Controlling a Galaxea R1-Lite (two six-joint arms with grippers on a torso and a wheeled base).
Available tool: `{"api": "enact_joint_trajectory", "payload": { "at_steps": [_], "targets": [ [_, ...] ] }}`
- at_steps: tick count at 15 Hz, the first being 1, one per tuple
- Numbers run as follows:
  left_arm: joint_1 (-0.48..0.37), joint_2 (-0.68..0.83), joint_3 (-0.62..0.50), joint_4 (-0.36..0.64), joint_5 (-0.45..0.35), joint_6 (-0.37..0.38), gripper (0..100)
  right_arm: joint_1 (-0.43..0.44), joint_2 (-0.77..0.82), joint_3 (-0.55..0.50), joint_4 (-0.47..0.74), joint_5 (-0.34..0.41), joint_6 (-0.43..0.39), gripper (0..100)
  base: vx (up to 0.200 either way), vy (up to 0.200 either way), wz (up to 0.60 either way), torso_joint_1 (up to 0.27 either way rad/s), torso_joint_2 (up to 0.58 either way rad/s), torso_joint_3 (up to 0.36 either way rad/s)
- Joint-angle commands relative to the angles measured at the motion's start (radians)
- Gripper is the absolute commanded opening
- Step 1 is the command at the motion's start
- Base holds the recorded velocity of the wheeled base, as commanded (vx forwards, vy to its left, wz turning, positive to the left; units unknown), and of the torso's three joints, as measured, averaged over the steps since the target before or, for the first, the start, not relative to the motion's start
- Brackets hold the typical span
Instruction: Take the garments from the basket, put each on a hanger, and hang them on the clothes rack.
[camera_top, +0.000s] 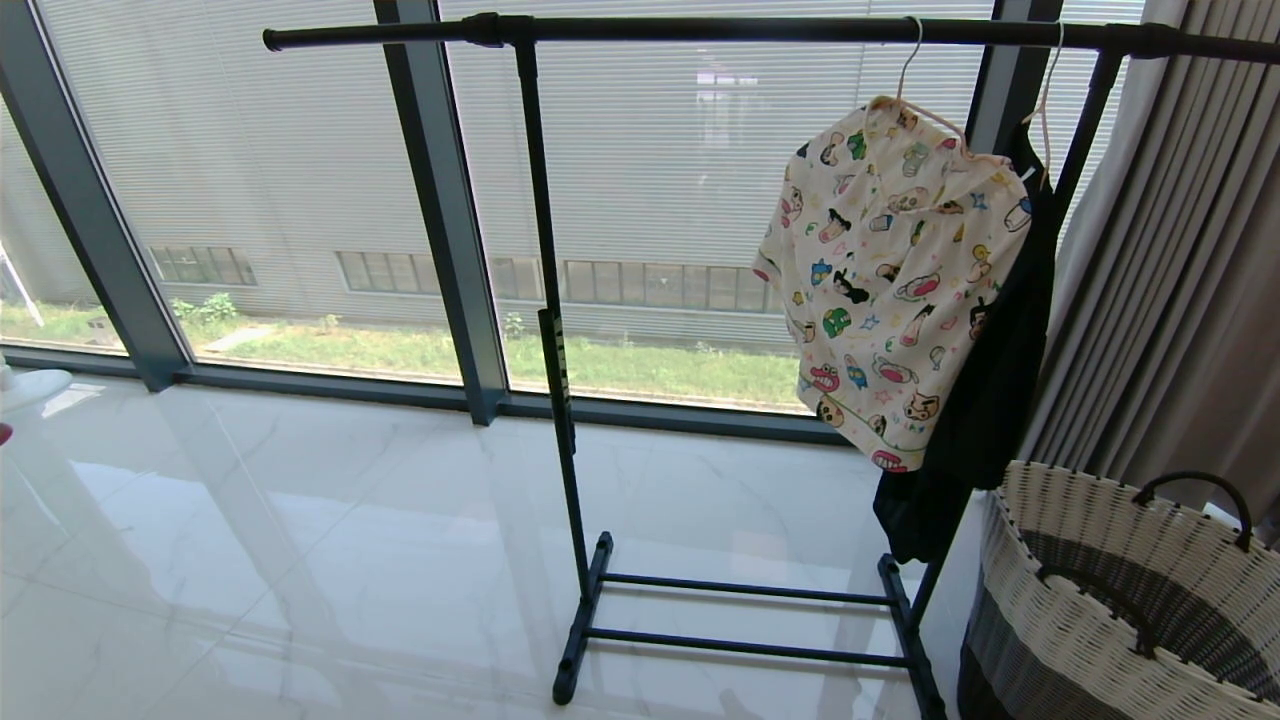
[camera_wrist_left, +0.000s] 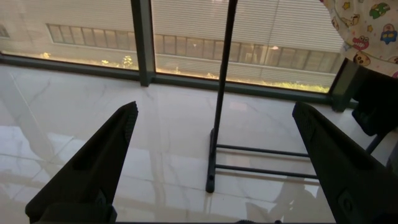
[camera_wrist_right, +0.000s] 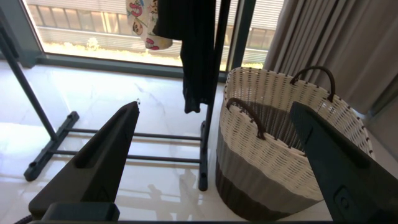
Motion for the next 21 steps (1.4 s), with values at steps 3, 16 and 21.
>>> {"api": "enact_joint_trajectory", "payload": {
  "at_steps": [3, 16, 21],
  "targets": [
    [0.000, -0.002, 0.000, -0.001, 0.001, 0.000, 100, 0.000, 0.000, 0.000, 0.000, 0.000, -0.001, 100, 0.000, 0.000, 0.00, 0.000, 0.00, 0.000],
    [0.000, -0.002, 0.000, -0.001, 0.001, 0.000, 100, 0.000, 0.000, 0.000, 0.000, 0.000, -0.004, 100, 0.000, 0.000, 0.00, 0.000, 0.00, 0.000],
    [0.000, -0.002, 0.000, -0.001, 0.001, 0.000, 100, 0.000, 0.000, 0.000, 0.001, 0.000, -0.004, 100, 0.000, 0.000, 0.00, 0.000, 0.00, 0.000]
  ]
}}
